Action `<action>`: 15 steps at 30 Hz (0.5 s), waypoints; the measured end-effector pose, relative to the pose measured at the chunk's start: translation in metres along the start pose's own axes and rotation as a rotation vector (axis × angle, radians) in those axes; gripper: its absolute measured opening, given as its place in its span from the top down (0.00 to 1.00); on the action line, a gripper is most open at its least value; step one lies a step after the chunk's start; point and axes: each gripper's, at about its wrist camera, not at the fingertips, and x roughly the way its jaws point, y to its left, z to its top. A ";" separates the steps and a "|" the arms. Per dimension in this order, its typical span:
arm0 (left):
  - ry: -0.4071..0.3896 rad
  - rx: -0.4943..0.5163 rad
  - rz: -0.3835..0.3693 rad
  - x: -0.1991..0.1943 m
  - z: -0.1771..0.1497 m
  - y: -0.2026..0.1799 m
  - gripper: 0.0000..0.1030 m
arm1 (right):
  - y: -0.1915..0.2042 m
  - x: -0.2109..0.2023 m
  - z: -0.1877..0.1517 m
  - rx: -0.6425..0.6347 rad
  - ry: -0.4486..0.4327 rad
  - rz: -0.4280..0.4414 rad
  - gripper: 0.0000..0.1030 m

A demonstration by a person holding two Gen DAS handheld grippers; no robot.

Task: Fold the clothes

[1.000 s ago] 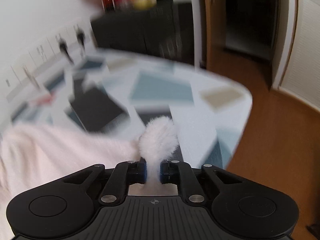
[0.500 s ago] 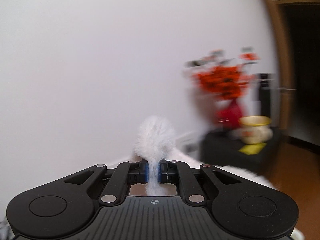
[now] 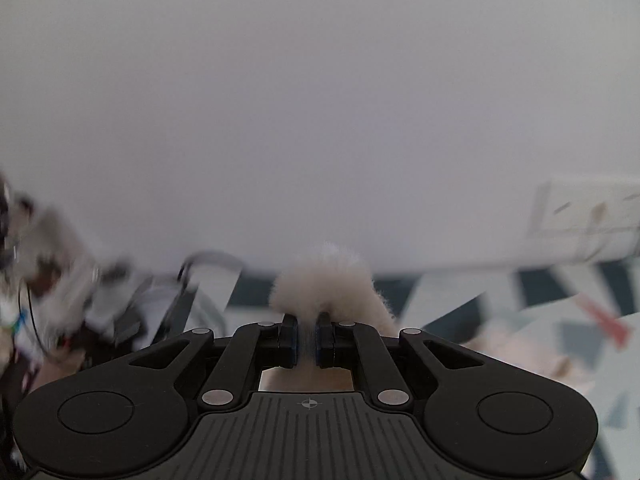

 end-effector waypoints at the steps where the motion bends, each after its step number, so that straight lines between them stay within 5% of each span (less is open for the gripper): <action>1: 0.004 -0.009 0.008 -0.002 -0.003 0.004 0.34 | 0.010 0.018 -0.006 -0.025 0.034 0.003 0.90; 3: 0.009 -0.022 0.018 -0.005 -0.006 0.010 0.34 | 0.028 0.051 -0.019 -0.086 0.098 0.000 0.70; 6: 0.014 -0.035 0.027 -0.007 -0.007 0.016 0.34 | 0.049 0.069 -0.034 -0.174 0.131 -0.004 0.57; 11: 0.024 -0.019 -0.026 -0.001 0.000 0.008 0.31 | 0.036 0.033 -0.027 -0.161 0.058 0.067 0.46; 15: 0.044 0.056 -0.109 0.017 0.010 -0.028 0.30 | -0.021 -0.010 -0.025 -0.121 -0.018 0.025 0.44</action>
